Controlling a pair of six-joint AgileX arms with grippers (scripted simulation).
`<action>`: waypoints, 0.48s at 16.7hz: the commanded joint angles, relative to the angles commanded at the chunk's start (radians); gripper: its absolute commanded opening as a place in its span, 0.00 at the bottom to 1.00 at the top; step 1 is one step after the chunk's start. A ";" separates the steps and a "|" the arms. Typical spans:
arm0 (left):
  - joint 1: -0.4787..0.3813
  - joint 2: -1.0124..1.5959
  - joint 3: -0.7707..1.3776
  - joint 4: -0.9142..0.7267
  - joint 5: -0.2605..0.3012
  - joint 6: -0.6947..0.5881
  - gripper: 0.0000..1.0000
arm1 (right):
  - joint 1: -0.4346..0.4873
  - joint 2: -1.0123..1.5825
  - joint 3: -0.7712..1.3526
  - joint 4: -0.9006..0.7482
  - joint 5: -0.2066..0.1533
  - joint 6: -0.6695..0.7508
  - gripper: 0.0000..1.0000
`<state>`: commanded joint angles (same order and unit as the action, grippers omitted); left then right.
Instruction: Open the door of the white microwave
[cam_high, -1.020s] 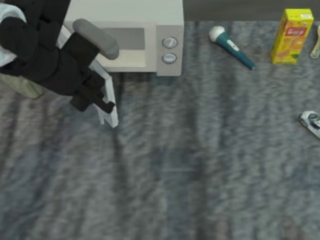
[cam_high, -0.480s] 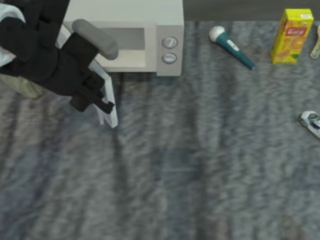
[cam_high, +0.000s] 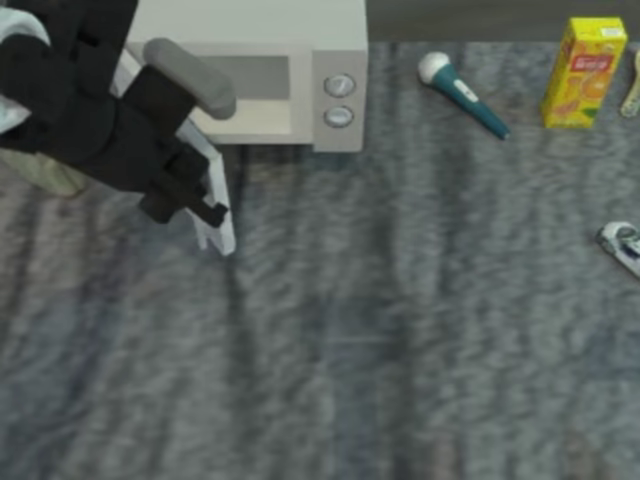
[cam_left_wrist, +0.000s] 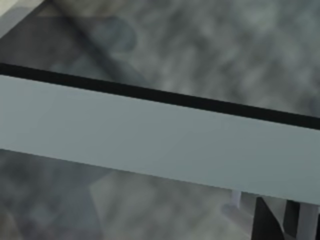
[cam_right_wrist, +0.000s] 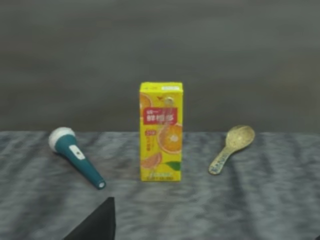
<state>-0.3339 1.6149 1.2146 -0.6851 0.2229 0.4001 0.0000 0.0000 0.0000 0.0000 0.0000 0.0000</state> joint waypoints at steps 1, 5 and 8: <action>0.000 0.000 0.000 0.000 0.000 0.000 0.00 | 0.000 0.000 0.000 0.000 0.000 0.000 1.00; -0.003 0.003 -0.003 -0.001 0.004 -0.002 0.00 | 0.000 0.000 0.000 0.000 0.000 0.000 1.00; 0.010 -0.002 0.000 -0.007 0.018 0.029 0.00 | 0.000 0.000 0.000 0.000 0.000 0.000 1.00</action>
<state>-0.3234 1.6134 1.2144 -0.6924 0.2409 0.4292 0.0000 0.0000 0.0000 0.0000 0.0000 0.0000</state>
